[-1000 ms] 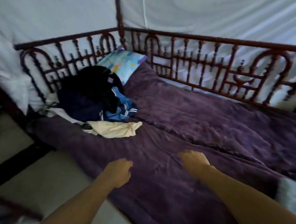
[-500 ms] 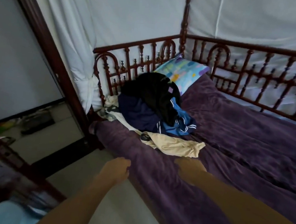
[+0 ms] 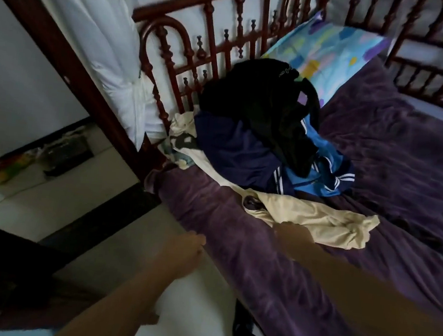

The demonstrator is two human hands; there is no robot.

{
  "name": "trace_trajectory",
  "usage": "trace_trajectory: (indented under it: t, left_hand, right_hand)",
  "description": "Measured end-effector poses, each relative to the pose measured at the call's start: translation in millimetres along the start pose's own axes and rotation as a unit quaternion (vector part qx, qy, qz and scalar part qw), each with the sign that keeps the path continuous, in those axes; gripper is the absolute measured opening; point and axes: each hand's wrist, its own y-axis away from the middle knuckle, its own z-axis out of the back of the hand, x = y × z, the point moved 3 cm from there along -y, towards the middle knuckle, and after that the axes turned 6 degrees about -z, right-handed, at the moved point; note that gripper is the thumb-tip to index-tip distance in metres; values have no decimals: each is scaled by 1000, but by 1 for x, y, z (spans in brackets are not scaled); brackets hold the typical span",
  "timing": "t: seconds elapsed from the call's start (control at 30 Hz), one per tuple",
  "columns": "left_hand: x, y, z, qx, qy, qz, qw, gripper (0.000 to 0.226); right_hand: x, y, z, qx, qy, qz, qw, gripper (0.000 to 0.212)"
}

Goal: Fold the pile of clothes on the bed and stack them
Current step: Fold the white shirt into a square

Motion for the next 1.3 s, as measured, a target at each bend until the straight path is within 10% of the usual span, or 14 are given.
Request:
trace_trajectory:
  t: [0.23, 0.6, 0.97, 1.3]
  left_hand:
    - [60, -107, -8, 50, 78, 1, 996, 32]
    - [77, -184, -35, 119, 94, -44, 987, 26]
    - [13, -273, 82, 60, 223, -180, 956, 67]
    - [-4, -274, 203, 19, 307, -294, 905, 8]
  right_hand:
    - [37, -156, -32, 109, -121, -16, 987, 44]
    - [-11, -225, -36, 16, -60, -181, 981, 25]
    - [-15, -144, 148, -109, -449, -176, 869, 5]
    - [14, -62, 280, -95, -624, -165, 758, 20]
